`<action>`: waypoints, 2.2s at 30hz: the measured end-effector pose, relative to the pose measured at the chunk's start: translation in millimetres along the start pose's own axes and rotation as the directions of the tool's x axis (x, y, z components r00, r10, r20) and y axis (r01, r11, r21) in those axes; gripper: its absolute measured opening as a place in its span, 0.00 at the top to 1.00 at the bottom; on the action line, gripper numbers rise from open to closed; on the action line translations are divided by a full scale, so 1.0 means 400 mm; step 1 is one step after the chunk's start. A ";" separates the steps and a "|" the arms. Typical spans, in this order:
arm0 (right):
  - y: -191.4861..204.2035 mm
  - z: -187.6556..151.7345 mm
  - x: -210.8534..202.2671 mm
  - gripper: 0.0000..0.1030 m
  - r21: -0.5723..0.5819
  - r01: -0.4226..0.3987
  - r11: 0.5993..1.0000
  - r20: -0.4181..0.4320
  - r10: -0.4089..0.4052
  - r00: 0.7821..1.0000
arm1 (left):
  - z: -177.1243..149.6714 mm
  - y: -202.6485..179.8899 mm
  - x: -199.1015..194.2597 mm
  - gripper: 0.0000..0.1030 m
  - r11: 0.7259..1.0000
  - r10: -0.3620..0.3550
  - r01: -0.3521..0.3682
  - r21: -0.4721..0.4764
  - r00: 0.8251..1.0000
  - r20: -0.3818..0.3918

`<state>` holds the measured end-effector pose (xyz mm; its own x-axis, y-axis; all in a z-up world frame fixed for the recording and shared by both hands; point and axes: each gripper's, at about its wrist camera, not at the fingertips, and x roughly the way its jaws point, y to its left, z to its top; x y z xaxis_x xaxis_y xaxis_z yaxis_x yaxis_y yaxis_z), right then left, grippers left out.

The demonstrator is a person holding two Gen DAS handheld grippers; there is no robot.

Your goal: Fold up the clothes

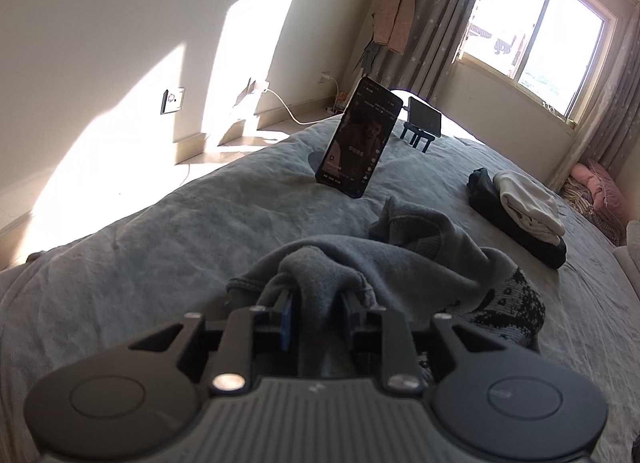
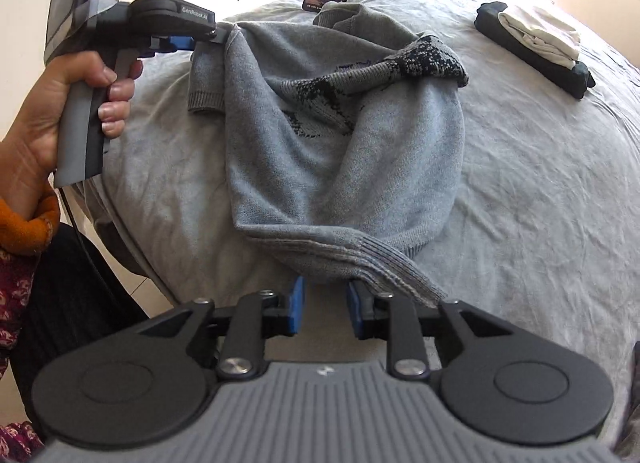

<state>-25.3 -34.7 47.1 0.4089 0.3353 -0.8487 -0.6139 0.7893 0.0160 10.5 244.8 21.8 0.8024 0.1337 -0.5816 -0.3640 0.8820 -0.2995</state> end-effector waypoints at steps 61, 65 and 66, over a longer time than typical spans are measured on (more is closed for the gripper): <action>-0.288 0.436 0.334 0.86 0.059 0.208 0.976 0.101 -0.213 0.972 | 0.023 -0.035 0.170 0.78 0.992 0.052 -0.054 -0.118 0.998 -0.017; -0.302 0.379 0.239 0.86 0.095 0.241 0.966 0.122 -0.252 0.960 | 0.015 -0.054 0.161 0.80 0.993 -0.028 0.025 -0.117 0.999 -0.024; -0.302 0.366 0.221 0.87 0.101 0.251 0.963 0.126 -0.263 0.957 | 0.011 -0.063 0.156 0.81 0.992 -0.057 0.053 -0.111 0.998 -0.028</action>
<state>184.0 -25.2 47.4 0.6373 0.1780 -0.7498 -0.4197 0.8962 -0.1441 72.0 232.8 -3.4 0.8080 0.0707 -0.5849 -0.3712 0.8320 -0.4123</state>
